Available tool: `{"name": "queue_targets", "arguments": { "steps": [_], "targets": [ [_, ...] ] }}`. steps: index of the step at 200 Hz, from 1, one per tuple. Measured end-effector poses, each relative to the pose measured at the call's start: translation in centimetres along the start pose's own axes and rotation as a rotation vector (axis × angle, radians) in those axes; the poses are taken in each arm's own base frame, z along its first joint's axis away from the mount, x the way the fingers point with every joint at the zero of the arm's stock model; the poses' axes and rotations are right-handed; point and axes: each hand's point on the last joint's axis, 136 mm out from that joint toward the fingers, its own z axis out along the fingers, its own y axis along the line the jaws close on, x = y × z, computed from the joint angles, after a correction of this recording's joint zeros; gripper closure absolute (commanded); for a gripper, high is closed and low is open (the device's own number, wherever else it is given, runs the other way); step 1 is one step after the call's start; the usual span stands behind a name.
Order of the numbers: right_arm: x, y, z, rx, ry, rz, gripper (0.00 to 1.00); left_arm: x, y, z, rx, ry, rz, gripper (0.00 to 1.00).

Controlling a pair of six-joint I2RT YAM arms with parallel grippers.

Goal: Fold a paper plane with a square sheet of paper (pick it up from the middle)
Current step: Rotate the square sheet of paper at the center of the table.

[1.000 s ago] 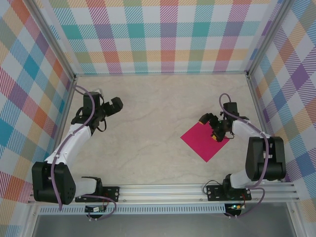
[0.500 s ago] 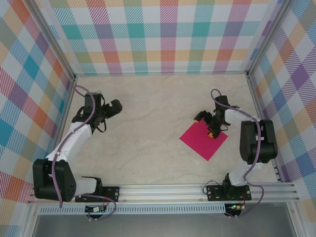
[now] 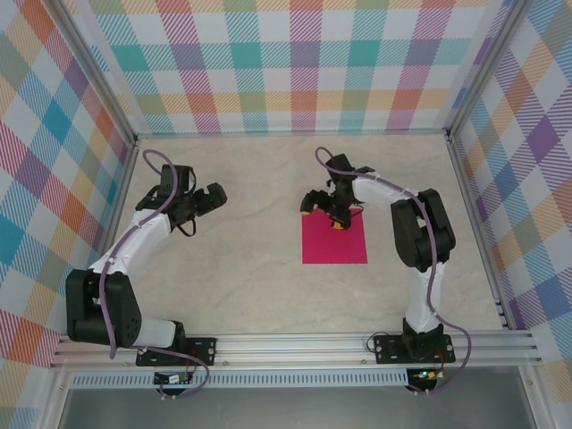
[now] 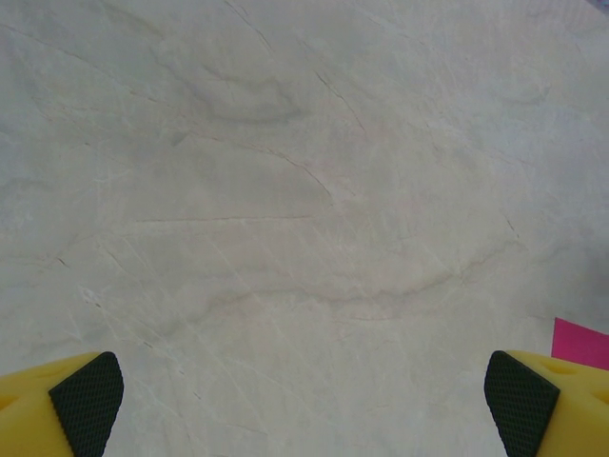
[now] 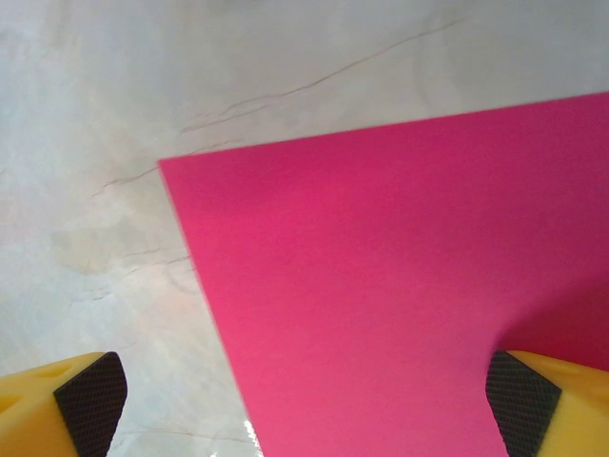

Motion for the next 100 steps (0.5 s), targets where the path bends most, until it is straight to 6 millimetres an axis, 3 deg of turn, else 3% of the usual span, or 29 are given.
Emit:
{"name": "queue_targets", "arguments": {
  "steps": [15, 61, 100],
  "targets": [
    [0.1, 0.0, -0.6, 0.034, -0.015, -0.02, 0.0, 0.4, -0.5, 0.0, 0.011, 0.012, -0.002, 0.0],
    [0.7, -2.6, -4.8, 0.19, -0.069, -0.059, 0.0, 2.1, -1.6, 0.5, 0.028, 0.047, -0.005, 0.0],
    [2.7, -4.7, -4.3, 0.278, 0.001, -0.079, 0.0, 3.6, -2.3, 1.9, 0.035, 0.089, -0.019, 0.0]
  ]
}}
